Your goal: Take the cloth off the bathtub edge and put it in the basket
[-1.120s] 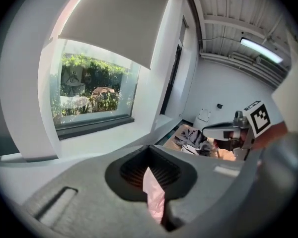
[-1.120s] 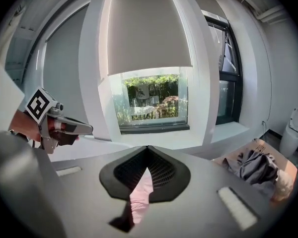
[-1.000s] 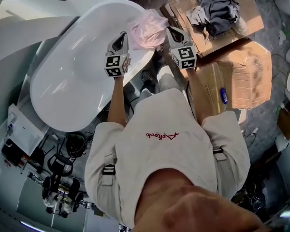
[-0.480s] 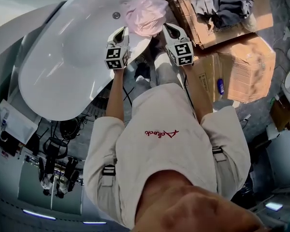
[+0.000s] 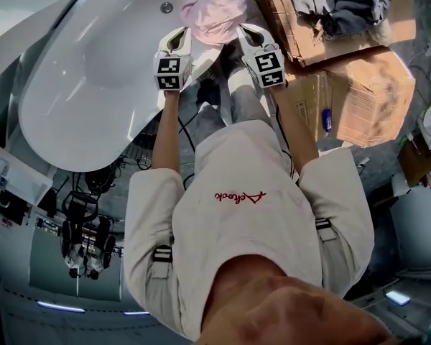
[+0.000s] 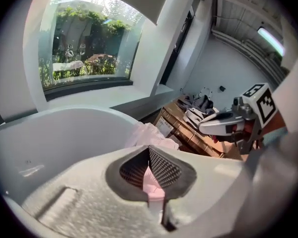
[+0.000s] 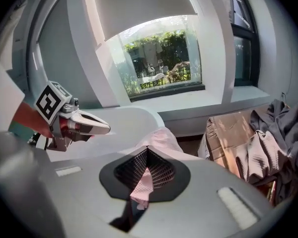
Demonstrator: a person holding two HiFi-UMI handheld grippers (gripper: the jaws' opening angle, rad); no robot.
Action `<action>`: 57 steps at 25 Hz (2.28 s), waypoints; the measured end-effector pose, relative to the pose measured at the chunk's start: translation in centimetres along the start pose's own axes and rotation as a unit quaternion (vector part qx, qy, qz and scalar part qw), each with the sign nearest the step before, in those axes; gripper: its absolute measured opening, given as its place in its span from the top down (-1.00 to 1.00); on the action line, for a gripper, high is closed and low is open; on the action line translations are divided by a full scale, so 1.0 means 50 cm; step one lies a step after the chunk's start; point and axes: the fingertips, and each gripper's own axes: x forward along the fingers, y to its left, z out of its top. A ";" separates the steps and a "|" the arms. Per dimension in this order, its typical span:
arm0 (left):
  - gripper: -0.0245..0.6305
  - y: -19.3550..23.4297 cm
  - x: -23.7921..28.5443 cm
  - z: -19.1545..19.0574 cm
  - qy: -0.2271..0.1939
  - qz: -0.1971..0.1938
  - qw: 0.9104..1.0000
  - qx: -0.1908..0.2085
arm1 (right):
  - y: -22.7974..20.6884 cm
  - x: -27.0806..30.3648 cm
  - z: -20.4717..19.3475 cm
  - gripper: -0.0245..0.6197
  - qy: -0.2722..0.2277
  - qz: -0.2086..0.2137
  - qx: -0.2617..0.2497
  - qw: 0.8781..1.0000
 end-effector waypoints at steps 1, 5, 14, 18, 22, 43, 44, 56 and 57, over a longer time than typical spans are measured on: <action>0.92 0.000 0.010 -0.005 0.008 -0.002 1.000 0.009 | -0.001 0.010 -0.007 0.91 0.010 0.004 -0.011 1.000; 0.92 0.004 0.048 -0.029 0.036 -0.012 0.999 0.028 | -0.011 0.059 -0.038 0.91 0.053 0.020 -0.047 0.997; 0.88 0.023 0.120 -0.067 0.067 -0.026 0.997 -0.004 | -0.032 0.141 -0.052 0.91 0.080 0.038 -0.005 0.996; 0.77 0.024 0.140 -0.063 0.067 -0.037 0.997 -0.028 | -0.037 0.155 -0.057 0.90 0.089 0.040 0.009 0.995; 0.12 0.011 0.179 -0.072 0.079 -0.069 0.993 -0.057 | -0.041 0.177 -0.061 0.42 0.091 0.061 0.043 0.993; -0.93 0.068 0.323 -0.144 0.127 -0.114 0.978 -0.118 | -0.096 0.277 -0.116 -0.23 0.097 0.084 0.106 0.986; -0.93 0.067 0.324 -0.143 0.126 -0.122 0.977 -0.120 | -0.093 0.277 -0.116 -0.18 0.095 0.085 0.108 0.986; 0.25 -0.028 0.310 -0.091 0.082 -0.269 0.950 -0.135 | -0.083 0.260 -0.102 0.39 0.094 0.080 0.110 0.986; 0.31 -0.034 0.308 -0.086 0.077 -0.271 0.950 -0.135 | -0.083 0.257 -0.100 0.43 0.093 0.078 0.108 0.987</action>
